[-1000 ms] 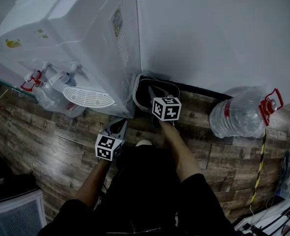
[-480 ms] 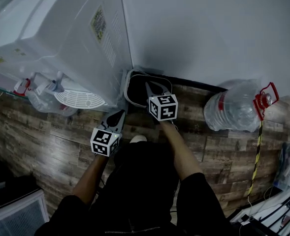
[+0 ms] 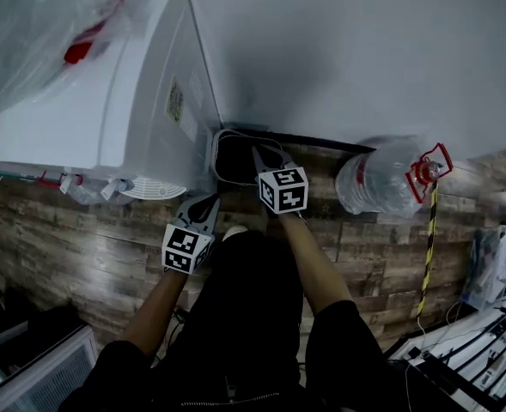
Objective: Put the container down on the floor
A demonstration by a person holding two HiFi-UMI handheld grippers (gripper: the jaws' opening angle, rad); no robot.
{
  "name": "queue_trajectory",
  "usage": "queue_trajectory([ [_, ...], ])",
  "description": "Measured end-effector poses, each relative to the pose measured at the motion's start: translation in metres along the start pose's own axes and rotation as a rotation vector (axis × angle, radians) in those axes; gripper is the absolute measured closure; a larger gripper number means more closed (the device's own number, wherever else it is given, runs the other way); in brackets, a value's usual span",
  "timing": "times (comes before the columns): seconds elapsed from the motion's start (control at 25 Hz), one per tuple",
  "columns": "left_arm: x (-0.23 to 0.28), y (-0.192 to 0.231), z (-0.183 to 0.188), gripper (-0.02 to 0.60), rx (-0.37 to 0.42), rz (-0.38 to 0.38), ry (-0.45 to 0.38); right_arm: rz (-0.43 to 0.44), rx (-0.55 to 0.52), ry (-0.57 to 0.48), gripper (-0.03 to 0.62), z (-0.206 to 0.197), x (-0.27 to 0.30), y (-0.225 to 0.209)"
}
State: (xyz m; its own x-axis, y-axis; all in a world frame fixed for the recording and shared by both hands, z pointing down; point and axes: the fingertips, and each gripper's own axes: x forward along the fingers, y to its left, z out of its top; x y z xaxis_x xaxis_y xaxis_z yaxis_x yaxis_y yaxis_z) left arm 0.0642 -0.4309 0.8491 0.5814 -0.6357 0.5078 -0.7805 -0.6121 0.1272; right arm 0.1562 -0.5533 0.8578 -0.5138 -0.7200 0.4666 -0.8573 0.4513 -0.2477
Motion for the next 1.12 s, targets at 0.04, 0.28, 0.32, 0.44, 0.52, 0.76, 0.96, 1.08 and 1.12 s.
queue_trajectory([
  [0.04, -0.008, -0.002, 0.012, 0.566, -0.003, -0.003, 0.005, -0.001, 0.003, 0.008, 0.583, 0.011, -0.009, 0.005],
  [0.28, -0.066, -0.019, 0.092, 0.566, -0.062, -0.008, 0.011, -0.019, 0.034, 0.044, 0.583, 0.08, -0.072, 0.04],
  [0.32, -0.072, -0.023, 0.104, 0.566, -0.067, -0.008, 0.013, -0.027, 0.045, 0.046, 0.583, 0.089, -0.084, 0.043],
  [0.44, -0.096, -0.035, 0.143, 0.566, -0.074, -0.005, 0.018, -0.053, 0.08, 0.037, 0.583, 0.121, -0.125, 0.059],
  [0.52, -0.115, -0.042, 0.17, 0.566, -0.081, -0.004, 0.016, -0.061, 0.091, 0.039, 0.583, 0.141, -0.152, 0.076],
  [0.76, -0.168, -0.065, 0.239, 0.566, -0.116, 0.003, -0.012, -0.062, 0.065, 0.042, 0.583, 0.202, -0.222, 0.124],
  [0.96, -0.212, -0.09, 0.281, 0.566, -0.145, 0.009, -0.033, -0.081, 0.061, -0.006, 0.583, 0.25, -0.285, 0.164],
  [1.08, -0.231, -0.102, 0.304, 0.566, -0.155, 0.016, -0.059, -0.099, 0.051, -0.048, 0.583, 0.274, -0.319, 0.179],
  [1.12, -0.236, -0.105, 0.31, 0.566, -0.153, 0.016, -0.066, -0.104, 0.05, -0.068, 0.583, 0.281, -0.33, 0.183],
])
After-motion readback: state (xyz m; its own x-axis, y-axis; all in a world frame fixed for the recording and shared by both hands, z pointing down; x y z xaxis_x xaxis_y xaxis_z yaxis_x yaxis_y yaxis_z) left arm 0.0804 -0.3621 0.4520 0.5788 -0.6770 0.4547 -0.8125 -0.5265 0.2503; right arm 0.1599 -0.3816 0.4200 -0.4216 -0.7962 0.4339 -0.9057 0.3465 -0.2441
